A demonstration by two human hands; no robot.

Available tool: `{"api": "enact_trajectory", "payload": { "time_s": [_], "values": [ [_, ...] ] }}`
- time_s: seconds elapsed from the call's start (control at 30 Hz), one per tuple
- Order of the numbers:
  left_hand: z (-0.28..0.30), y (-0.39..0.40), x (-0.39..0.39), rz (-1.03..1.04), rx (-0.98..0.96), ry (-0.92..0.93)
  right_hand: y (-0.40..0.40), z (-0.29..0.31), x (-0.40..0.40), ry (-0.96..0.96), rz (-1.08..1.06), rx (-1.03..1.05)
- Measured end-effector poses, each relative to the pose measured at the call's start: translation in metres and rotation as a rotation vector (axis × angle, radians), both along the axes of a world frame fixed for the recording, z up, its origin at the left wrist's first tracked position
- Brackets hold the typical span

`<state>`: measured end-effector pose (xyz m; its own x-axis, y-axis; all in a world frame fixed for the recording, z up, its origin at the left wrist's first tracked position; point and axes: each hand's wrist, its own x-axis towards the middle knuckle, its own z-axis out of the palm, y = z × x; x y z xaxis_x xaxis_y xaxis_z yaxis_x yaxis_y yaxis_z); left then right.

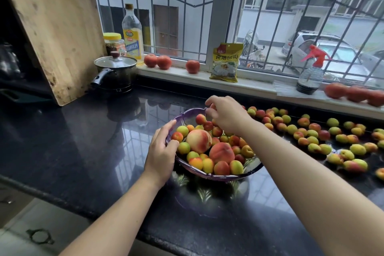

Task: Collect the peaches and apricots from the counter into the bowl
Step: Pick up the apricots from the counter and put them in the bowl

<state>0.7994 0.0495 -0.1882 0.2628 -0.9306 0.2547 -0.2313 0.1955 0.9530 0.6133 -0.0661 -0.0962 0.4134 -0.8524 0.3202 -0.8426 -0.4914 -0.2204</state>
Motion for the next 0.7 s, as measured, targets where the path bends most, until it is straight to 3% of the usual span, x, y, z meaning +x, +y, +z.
{"api": "enact_trajectory", "payload": {
  "time_s": [0.17,0.3,0.4,0.47,0.53,0.57,0.7],
  "values": [
    [-0.002,-0.002,-0.002,0.028,-0.011,-0.020,-0.002,0.004,-0.070,-0.336,-0.238,-0.060],
    [-0.003,-0.001,-0.005,0.086,-0.035,-0.052,0.011,-0.032,-0.122,-0.388,-0.513,-0.001],
    [-0.005,-0.003,-0.004,0.116,-0.055,-0.056,0.020,-0.056,-0.126,-0.414,-0.520,0.121],
    [-0.007,-0.004,-0.002,0.132,-0.084,-0.020,0.023,-0.055,-0.115,-0.651,-0.447,0.253],
    [-0.009,-0.004,0.000,0.148,-0.131,0.094,0.027,-0.048,-0.097,-0.922,-0.328,0.458],
    [-0.011,-0.005,0.002,0.172,-0.153,0.187,0.028,-0.045,-0.088,-0.935,-0.267,0.496],
    [-0.013,-0.011,0.019,0.303,-0.162,0.607,0.012,-0.039,-0.062,-0.730,-0.162,0.524]
  ]
}}
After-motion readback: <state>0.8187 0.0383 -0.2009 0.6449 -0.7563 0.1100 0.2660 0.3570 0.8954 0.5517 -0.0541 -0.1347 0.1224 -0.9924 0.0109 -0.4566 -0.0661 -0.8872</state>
